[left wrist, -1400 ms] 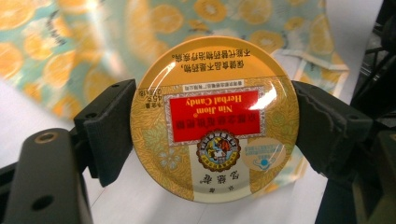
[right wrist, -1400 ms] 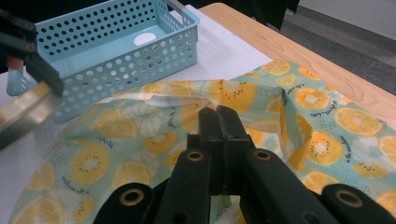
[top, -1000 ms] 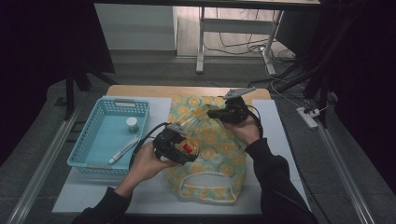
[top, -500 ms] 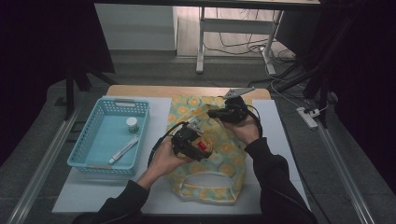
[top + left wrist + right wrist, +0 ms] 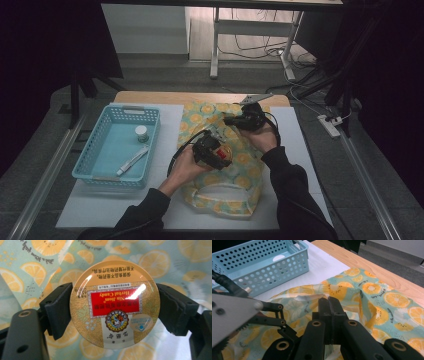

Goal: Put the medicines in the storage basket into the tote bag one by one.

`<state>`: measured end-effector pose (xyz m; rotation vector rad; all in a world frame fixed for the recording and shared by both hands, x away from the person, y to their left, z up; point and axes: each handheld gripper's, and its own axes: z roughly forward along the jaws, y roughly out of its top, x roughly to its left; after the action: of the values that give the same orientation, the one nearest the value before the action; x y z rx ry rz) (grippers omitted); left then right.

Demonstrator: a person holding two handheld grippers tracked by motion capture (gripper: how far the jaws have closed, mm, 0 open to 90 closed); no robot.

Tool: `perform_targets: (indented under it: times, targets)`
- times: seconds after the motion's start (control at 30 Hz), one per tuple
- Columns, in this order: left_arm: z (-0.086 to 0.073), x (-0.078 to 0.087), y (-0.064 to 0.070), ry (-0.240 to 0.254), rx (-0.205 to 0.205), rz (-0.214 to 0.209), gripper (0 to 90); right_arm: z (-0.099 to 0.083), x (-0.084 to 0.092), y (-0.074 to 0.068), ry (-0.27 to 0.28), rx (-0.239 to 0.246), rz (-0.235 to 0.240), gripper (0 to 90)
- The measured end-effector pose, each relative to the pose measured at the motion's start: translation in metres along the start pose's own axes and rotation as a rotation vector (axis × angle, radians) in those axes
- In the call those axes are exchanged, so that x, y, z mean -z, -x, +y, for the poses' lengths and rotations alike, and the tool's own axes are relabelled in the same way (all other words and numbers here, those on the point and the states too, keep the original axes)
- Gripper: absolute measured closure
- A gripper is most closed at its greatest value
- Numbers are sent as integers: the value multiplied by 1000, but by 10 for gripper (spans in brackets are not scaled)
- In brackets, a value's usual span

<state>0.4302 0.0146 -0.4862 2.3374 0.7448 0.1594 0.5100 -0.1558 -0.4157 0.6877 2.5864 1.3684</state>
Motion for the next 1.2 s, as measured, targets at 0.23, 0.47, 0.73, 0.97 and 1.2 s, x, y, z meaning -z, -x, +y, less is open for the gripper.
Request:
perform_targets:
  times: [0.23, 0.47, 0.73, 0.97, 1.2]
  targets:
    - [0, -17, -8, -32, 5, 26, 205, -5, -7, 5, -16, -12, -10, 900]
    - [-2, -30, -12, -56, 5, 51, 204, -8, -10, 7, -21, -15, -17, 900]
    - [-3, -29, -9, -60, -17, 74, 160, -9, -11, 8, -23, -15, -18, 900]
    - [-1, -13, -7, -12, 7, 35, 112, -9, -10, 6, -24, -16, -16, 900]
    - [-2, 1, -6, 40, 44, -36, 51, -9, -9, 5, -19, -12, -12, 900]
